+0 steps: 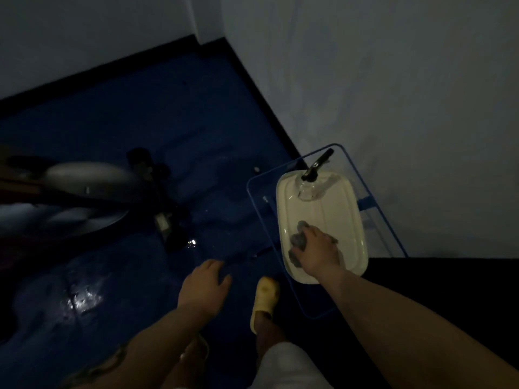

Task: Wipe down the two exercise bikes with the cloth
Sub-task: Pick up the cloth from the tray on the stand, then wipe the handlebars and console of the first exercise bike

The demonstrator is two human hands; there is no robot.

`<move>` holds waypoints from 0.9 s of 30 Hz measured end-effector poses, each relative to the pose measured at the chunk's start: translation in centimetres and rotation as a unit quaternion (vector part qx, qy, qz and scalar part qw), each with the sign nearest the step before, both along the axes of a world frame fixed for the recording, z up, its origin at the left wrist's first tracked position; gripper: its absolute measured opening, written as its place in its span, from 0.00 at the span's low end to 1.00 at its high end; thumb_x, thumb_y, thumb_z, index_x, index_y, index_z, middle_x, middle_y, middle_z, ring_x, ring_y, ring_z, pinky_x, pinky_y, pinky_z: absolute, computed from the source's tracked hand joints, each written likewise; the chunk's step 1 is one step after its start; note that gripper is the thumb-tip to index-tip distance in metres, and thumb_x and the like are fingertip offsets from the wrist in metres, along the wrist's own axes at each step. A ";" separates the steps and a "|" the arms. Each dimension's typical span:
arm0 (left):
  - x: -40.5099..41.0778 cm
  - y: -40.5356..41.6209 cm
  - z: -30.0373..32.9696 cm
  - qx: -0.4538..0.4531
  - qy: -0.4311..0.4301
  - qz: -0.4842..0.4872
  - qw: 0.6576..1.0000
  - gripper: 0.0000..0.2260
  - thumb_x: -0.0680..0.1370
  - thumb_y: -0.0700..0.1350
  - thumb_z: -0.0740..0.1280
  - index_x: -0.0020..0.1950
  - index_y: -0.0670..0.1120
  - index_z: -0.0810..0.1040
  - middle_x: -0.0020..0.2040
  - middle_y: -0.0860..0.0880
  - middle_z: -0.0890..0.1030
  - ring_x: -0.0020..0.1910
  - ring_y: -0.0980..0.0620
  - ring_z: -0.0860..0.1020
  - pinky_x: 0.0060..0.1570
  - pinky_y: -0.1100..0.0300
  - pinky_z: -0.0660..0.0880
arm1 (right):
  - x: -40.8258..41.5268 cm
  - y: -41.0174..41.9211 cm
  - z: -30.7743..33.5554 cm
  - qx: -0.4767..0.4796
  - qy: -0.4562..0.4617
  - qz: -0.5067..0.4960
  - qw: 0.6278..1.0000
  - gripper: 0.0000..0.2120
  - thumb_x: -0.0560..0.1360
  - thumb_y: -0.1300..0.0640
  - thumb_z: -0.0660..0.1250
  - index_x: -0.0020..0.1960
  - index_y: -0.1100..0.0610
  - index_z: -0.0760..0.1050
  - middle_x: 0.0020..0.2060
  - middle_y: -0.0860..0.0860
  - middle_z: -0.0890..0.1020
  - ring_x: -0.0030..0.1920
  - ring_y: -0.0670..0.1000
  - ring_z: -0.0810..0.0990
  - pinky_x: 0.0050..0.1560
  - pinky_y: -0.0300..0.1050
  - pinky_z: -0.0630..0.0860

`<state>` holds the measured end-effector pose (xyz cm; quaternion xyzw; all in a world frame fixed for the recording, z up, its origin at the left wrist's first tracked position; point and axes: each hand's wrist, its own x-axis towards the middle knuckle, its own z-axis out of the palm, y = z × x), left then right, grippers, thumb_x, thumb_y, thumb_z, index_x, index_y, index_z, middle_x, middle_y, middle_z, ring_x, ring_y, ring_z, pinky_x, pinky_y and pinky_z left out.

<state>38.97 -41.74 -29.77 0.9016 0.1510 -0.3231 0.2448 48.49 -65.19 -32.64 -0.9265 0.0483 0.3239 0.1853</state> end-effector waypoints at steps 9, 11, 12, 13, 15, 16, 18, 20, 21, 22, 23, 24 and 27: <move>-6.7 3.6 0.1 0.020 0.070 0.125 0.989 0.21 0.81 0.54 0.58 0.72 0.49 0.67 0.73 0.50 0.67 0.69 0.50 0.68 0.67 0.56 0.66 | -0.7 -1.2 -1.2 0.015 -0.081 -0.012 0.997 0.06 0.77 0.59 0.64 0.41 0.57 0.74 0.43 0.54 0.81 0.43 0.52 0.78 0.45 0.45 0.73; -8.0 4.3 0.5 0.019 0.074 0.167 0.983 0.20 0.81 0.54 0.57 0.71 0.48 0.68 0.73 0.50 0.67 0.67 0.49 0.69 0.64 0.56 0.67 | -1.1 -1.0 0.3 0.066 -0.102 -0.062 0.991 0.05 0.79 0.56 0.62 0.44 0.55 0.70 0.41 0.55 0.80 0.41 0.53 0.78 0.43 0.48 0.76; -8.7 4.6 0.8 0.020 0.071 0.184 0.980 0.20 0.81 0.53 0.58 0.71 0.48 0.68 0.72 0.50 0.68 0.66 0.49 0.70 0.63 0.56 0.67 | -1.3 -0.6 1.3 0.085 -0.127 -0.065 0.986 0.05 0.79 0.54 0.62 0.45 0.54 0.70 0.40 0.54 0.80 0.39 0.53 0.78 0.41 0.50 0.76; -9.2 4.8 1.0 0.020 0.066 0.197 0.978 0.19 0.81 0.53 0.58 0.70 0.48 0.69 0.71 0.49 0.69 0.65 0.49 0.71 0.62 0.56 0.68 | -1.5 0.1 2.2 0.103 -0.160 -0.050 0.981 0.05 0.79 0.53 0.62 0.46 0.53 0.69 0.39 0.53 0.80 0.38 0.52 0.78 0.40 0.50 0.76; -10.3 5.0 1.4 0.010 0.049 0.216 0.975 0.18 0.81 0.52 0.58 0.69 0.48 0.70 0.70 0.49 0.70 0.64 0.49 0.72 0.61 0.57 0.69 | -2.0 1.8 4.2 0.141 -0.219 -0.001 0.965 0.03 0.78 0.53 0.63 0.46 0.51 0.70 0.39 0.50 0.80 0.38 0.50 0.77 0.38 0.49 0.75; -10.9 5.2 1.6 0.003 0.038 0.227 0.973 0.18 0.81 0.52 0.58 0.68 0.48 0.71 0.70 0.49 0.70 0.63 0.48 0.72 0.61 0.56 0.69 | -2.3 3.0 5.2 0.160 -0.239 0.022 0.958 0.02 0.78 0.53 0.63 0.47 0.50 0.70 0.39 0.49 0.79 0.38 0.49 0.77 0.38 0.48 0.75; -12.4 5.9 2.0 -0.007 0.016 0.254 0.967 0.18 0.81 0.52 0.59 0.69 0.48 0.71 0.70 0.49 0.70 0.64 0.48 0.72 0.63 0.55 0.69 | -3.2 5.7 6.7 0.186 -0.259 0.062 0.946 0.02 0.77 0.54 0.64 0.47 0.50 0.71 0.39 0.49 0.79 0.39 0.49 0.76 0.38 0.47 0.74; -14.4 7.2 2.3 -0.015 0.004 0.297 0.955 0.20 0.81 0.52 0.59 0.70 0.47 0.70 0.71 0.49 0.69 0.66 0.48 0.71 0.64 0.54 0.69 | -4.8 8.7 7.7 0.204 -0.258 0.102 0.939 0.02 0.78 0.54 0.64 0.46 0.50 0.72 0.40 0.48 0.78 0.40 0.49 0.76 0.39 0.46 0.73; -15.7 8.0 2.5 -0.017 0.000 0.321 0.947 0.20 0.81 0.52 0.59 0.71 0.47 0.69 0.72 0.49 0.69 0.66 0.48 0.71 0.65 0.54 0.69 | -6.0 10.4 7.9 0.206 -0.252 0.120 0.938 0.02 0.78 0.54 0.64 0.46 0.50 0.72 0.40 0.46 0.76 0.41 0.48 0.75 0.39 0.45 0.72; -17.2 9.0 2.7 -0.017 -0.003 0.342 0.939 0.20 0.80 0.52 0.59 0.71 0.47 0.69 0.71 0.49 0.69 0.66 0.48 0.71 0.64 0.55 0.69 | -7.4 12.0 8.0 0.206 -0.245 0.134 0.938 0.02 0.78 0.53 0.64 0.46 0.49 0.71 0.40 0.46 0.76 0.41 0.48 0.74 0.39 0.44 0.71; -18.9 10.1 2.9 -0.013 -0.008 0.362 0.932 0.20 0.80 0.52 0.59 0.70 0.48 0.70 0.71 0.49 0.70 0.66 0.48 0.72 0.63 0.56 0.69 | -8.9 13.6 8.0 0.207 -0.235 0.141 0.939 0.03 0.78 0.53 0.63 0.46 0.49 0.71 0.40 0.45 0.75 0.41 0.48 0.74 0.38 0.43 0.71; -20.8 11.2 3.1 -0.009 -0.012 0.378 0.926 0.19 0.80 0.52 0.60 0.70 0.48 0.71 0.70 0.49 0.71 0.65 0.49 0.72 0.62 0.56 0.69 | -10.5 15.2 8.0 0.211 -0.224 0.142 0.941 0.03 0.78 0.53 0.63 0.46 0.48 0.70 0.40 0.45 0.75 0.41 0.48 0.75 0.38 0.43 0.71; -27.6 14.7 3.7 -0.001 -0.007 0.438 0.899 0.19 0.80 0.53 0.59 0.69 0.48 0.71 0.70 0.48 0.71 0.65 0.48 0.73 0.63 0.55 0.70 | -15.5 20.2 7.8 0.209 -0.185 0.142 0.950 0.04 0.78 0.53 0.63 0.45 0.48 0.69 0.40 0.47 0.75 0.42 0.51 0.76 0.38 0.45 0.73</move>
